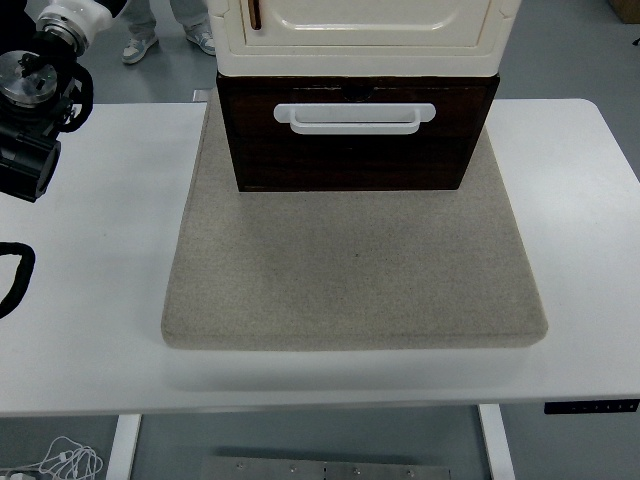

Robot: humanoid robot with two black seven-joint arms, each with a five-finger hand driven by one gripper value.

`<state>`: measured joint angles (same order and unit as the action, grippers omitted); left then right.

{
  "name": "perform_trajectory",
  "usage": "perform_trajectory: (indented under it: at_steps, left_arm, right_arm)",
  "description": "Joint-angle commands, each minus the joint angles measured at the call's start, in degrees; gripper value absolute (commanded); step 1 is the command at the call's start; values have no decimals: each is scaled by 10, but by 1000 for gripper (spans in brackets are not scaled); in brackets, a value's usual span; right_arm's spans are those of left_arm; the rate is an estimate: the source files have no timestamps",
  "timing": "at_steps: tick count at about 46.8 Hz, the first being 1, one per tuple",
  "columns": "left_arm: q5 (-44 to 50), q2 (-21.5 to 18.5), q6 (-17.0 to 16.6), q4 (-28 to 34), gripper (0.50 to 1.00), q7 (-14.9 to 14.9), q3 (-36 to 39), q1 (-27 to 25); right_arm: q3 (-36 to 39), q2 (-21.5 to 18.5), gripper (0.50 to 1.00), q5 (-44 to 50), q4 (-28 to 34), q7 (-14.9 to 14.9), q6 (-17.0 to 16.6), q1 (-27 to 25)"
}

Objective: Open the drawer under the combination cabinet

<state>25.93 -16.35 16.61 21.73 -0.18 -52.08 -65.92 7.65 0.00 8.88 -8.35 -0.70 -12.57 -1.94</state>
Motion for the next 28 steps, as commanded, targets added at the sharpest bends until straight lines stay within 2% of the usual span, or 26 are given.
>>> perform_trajectory:
  at_steps: [1,19,28]
  left_arm:
    - [0,0,0,1,1000,0,0,0]
    - [0,-3,11,-6,1000,0,0,-2]
    - [0,-28,18,-6,1000,2,1,-8]
  right_arm:
    - [0,0,926,0,0,0,0,0]
    - [0,0,926,0,0,0,0,0]
    - [0,0,926,0,0,0,0,0]
